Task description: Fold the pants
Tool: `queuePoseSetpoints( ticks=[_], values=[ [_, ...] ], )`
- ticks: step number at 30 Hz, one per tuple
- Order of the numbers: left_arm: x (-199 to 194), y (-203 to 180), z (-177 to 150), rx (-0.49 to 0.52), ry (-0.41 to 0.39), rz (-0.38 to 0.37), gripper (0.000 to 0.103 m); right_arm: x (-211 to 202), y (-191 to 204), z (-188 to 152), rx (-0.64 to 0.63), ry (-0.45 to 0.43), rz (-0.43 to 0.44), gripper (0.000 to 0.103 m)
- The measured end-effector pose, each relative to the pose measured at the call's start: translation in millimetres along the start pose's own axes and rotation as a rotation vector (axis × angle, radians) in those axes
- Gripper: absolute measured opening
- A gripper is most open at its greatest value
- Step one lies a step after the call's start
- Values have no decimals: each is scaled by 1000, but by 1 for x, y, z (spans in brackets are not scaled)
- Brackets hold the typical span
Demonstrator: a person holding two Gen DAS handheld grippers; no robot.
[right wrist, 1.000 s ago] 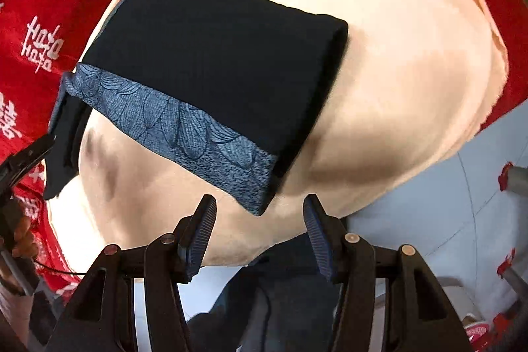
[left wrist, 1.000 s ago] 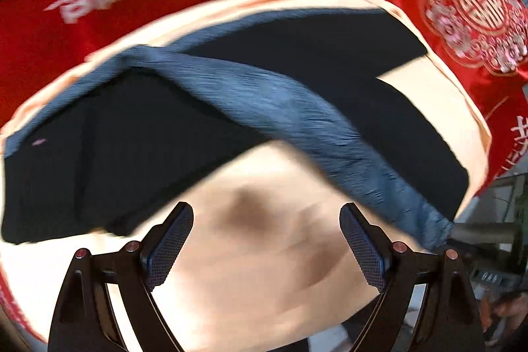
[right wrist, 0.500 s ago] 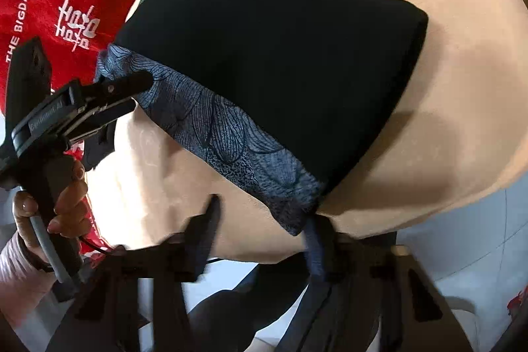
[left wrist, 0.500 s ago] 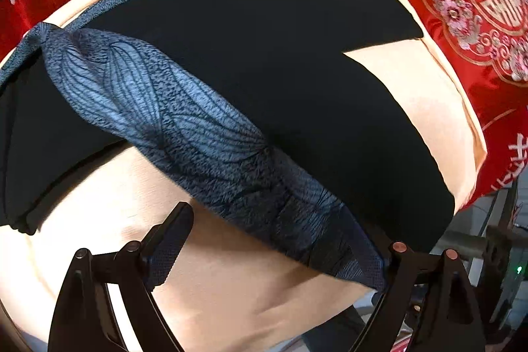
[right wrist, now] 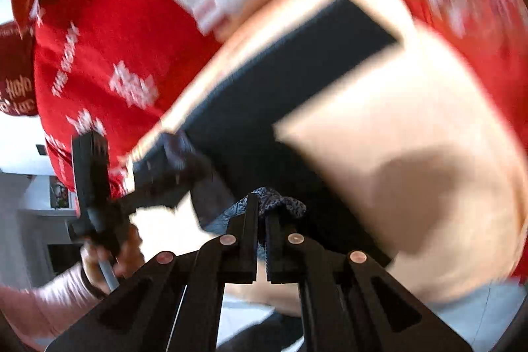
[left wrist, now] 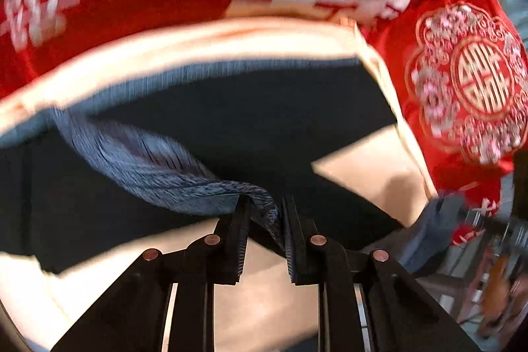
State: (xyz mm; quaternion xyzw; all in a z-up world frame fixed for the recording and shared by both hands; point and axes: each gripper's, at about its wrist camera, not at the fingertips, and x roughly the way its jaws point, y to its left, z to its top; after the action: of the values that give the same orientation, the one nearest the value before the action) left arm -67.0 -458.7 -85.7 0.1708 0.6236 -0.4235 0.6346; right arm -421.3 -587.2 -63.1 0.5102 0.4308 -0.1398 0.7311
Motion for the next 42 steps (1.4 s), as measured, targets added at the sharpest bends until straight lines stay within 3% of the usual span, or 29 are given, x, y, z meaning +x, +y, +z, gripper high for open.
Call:
queuePoseSetpoints(
  ticks=[6,8,9,10,13,16,19,21,22,26,28,29,30,32,35,37,38,41,42],
  values=[
    [-15,-1,56,40,-117,109,22,16,-6,118,-48,-12,-65,3],
    [-19,5,63,47,-136,161,47,26,-11,146,-62,13,-98,3],
    [-18,8,65,44,-150,198,82,35,-14,158,-61,31,-108,3],
    [-18,12,66,38,-170,228,88,44,-18,170,-57,48,-114,3],
    [1,24,65,21,-124,280,87,69,-28,186,-73,86,-161,5],
    [22,36,61,-19,-69,324,88,87,-23,196,-140,110,-273,10],
    [35,45,59,-36,-39,368,88,87,-8,196,-227,99,-306,42],
    [43,52,59,-53,-20,388,88,82,0,194,-264,72,-333,74],
    [47,56,60,-62,-10,405,88,77,3,193,-287,39,-368,76],
    [61,65,60,-85,19,431,88,70,-8,194,-224,58,-315,76],
    [68,68,60,-89,31,447,88,78,-19,194,-205,93,-346,61],
    [71,70,59,-97,35,450,88,83,-24,192,-203,111,-363,39],
    [73,71,59,-101,35,450,88,92,-30,191,-198,145,-366,28],
    [78,74,61,-103,32,456,88,108,-35,187,-219,188,-371,27],
    [85,80,72,-100,20,464,90,131,-36,182,-337,207,-464,15],
    [79,87,84,-136,17,445,90,130,-30,186,-332,171,-494,15],
    [72,89,88,-150,-8,435,90,126,-29,188,-295,162,-488,20],
    [51,103,98,-180,-79,459,90,110,-20,181,-253,144,-414,23],
    [48,111,99,-199,-79,467,90,105,-15,174,-267,140,-399,29]
  ],
)
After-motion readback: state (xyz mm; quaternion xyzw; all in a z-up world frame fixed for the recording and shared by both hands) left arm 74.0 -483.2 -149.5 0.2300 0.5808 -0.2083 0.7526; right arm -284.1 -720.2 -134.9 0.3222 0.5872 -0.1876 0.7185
